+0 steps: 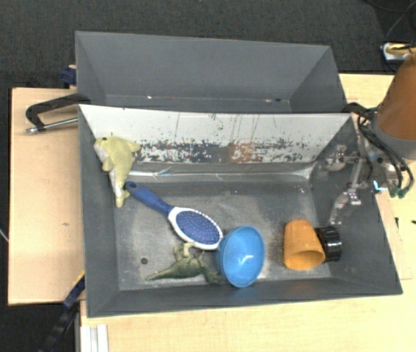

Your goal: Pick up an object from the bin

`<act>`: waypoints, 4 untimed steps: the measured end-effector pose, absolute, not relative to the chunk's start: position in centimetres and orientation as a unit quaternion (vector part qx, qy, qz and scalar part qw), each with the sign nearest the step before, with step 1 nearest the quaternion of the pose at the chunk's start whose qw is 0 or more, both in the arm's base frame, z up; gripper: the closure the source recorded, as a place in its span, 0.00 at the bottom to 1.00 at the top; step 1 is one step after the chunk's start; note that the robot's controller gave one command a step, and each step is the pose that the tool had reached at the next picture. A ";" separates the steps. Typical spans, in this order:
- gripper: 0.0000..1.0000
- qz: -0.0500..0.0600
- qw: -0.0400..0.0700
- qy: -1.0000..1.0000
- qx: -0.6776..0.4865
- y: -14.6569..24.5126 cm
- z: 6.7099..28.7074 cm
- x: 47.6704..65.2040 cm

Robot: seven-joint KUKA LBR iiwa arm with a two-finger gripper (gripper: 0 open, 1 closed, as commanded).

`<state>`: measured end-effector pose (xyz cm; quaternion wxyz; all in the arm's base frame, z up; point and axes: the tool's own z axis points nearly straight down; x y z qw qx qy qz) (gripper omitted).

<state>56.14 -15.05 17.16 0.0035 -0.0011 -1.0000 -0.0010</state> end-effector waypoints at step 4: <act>1.00 0.004 -0.007 -0.929 0.370 -10.7 23.0 51.3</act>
Offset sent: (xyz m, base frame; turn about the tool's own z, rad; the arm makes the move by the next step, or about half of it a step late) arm -0.0332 0.0105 -0.0993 -0.3485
